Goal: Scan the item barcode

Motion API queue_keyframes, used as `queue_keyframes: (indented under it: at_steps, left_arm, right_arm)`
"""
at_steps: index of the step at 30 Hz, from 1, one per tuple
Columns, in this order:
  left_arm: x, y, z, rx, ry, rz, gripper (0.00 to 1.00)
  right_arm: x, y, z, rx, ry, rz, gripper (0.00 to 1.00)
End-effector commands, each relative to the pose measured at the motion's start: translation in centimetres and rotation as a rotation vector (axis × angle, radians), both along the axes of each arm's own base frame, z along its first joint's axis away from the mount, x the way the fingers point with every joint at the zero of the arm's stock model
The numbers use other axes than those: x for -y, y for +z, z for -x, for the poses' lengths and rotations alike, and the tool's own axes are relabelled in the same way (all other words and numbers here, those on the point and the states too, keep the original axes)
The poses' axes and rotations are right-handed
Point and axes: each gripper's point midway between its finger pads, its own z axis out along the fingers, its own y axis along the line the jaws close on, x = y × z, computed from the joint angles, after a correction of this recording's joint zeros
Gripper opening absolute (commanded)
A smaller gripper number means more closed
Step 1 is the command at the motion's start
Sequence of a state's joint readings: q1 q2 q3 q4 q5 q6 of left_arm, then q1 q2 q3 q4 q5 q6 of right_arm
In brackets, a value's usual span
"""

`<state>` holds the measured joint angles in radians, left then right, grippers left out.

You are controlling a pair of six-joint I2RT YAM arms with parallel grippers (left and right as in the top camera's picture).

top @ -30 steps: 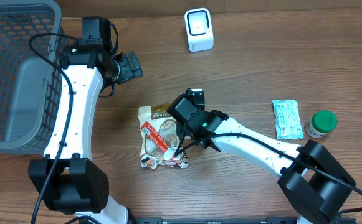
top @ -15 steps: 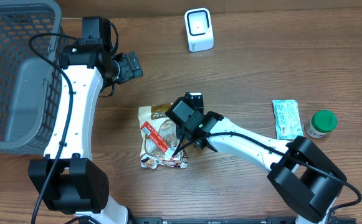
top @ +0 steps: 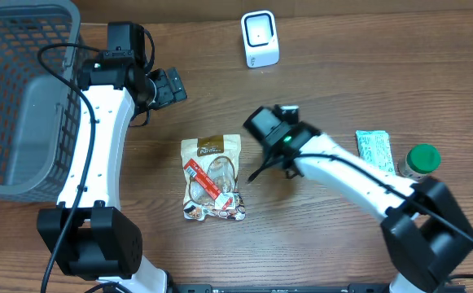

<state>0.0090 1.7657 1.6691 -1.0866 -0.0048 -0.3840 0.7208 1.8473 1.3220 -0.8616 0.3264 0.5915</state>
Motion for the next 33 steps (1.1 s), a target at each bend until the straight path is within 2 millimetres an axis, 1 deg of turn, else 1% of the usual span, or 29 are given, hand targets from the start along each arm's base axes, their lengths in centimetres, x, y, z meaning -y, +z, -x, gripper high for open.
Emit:
queue_keyframes:
  at_steps: [1, 3, 5, 7, 11, 13, 17, 19, 21, 29, 33]
  left_arm:
    - [-0.3, 1.3, -0.1, 0.033, -0.014, -0.014, 1.0]
    - [-0.3, 1.3, -0.1, 0.033, -0.014, -0.014, 1.0]
    - [-0.3, 1.3, -0.1, 0.033, -0.014, -0.014, 1.0]
    - [-0.3, 1.3, -0.1, 0.033, -0.014, -0.014, 1.0]
    - [-0.3, 1.3, -0.1, 0.033, -0.014, -0.014, 1.0]
    - [-0.3, 1.3, -0.1, 0.033, -0.014, -0.014, 1.0]
    - [-0.3, 1.3, -0.1, 0.033, -0.014, -0.014, 1.0]
    - [-0.3, 1.3, -0.1, 0.033, -0.014, -0.014, 1.0]
    - [-0.3, 1.3, -0.1, 0.033, -0.014, -0.014, 1.0]
    - [-0.3, 1.3, -0.1, 0.033, -0.014, -0.014, 1.0]
    - [-0.3, 1.3, -0.1, 0.033, -0.014, -0.014, 1.0]
  right_arm:
    - [2.4, 0.9, -1.0, 0.031, 0.019, 0.084, 0.14]
    - [3.9, 0.3, -1.2, 0.035, -0.005, 0.124, 0.15]
    - [4.6, -0.5, -1.1, 0.036, 0.01, 0.156, 0.15]
    - [4.9, -1.1, -1.0, 0.034, 0.031, 0.168, 0.15]
    - [4.9, -1.5, -0.8, 0.029, 0.033, 0.165, 0.15]
    - [4.5, -1.7, -0.7, 0.022, 0.038, 0.142, 0.17]
    - [3.1, -2.0, -0.5, -0.001, 0.056, 0.071, 0.25]
    - [2.5, -2.1, -0.3, -0.015, 0.065, 0.038, 0.33]
    - [2.1, -2.2, -0.2, -0.025, 0.072, 0.013, 0.45]
    - [-0.2, -2.4, 0.4, -0.07, 0.107, -0.105, 0.45]
    - [-0.3, -2.4, 0.5, -0.073, 0.109, -0.111, 0.45]
